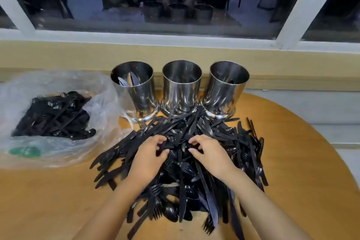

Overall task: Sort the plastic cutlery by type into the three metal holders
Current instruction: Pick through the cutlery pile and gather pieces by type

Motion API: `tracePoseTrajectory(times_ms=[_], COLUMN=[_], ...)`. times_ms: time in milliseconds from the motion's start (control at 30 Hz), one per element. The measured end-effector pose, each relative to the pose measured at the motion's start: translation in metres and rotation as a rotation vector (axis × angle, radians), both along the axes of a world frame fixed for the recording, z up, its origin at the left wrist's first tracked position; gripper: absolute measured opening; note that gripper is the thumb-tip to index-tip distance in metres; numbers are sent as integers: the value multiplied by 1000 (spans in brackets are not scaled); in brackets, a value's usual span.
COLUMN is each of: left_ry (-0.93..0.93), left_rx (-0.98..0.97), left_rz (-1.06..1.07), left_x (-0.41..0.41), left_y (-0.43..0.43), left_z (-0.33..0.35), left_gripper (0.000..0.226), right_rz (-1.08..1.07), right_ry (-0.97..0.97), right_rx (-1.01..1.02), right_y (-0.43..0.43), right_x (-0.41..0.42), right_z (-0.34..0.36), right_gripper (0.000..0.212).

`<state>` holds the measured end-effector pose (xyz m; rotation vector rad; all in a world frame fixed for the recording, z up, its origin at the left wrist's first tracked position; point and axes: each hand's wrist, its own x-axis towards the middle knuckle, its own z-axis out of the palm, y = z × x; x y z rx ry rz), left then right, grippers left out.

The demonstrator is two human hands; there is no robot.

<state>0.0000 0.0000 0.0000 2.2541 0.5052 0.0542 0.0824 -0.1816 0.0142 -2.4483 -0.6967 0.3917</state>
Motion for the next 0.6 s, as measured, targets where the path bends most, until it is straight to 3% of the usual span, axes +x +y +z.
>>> tracePoseTrajectory(times_ms=[100,267,467,600], left_ry=[-103,-130,-113,-228], left_rx=[176,184,-93,-285], left_rz=[41,133,277,261], left_x=[3,6,9,17], left_y=[-3,-3,-3,5], left_z=[-29,-40,-23,-16], left_gripper=[39,34,21,22], right_rz=[22,-14,22,111], right_ry=[-153,-252,-276,-292], right_rx=[-9,92,86,-13], right_y=[5,-1,-5,11], right_x=[-6,-23,-18,4], right_z=[-26,-35,-20,-17], right_gripper=[29,25,27,40])
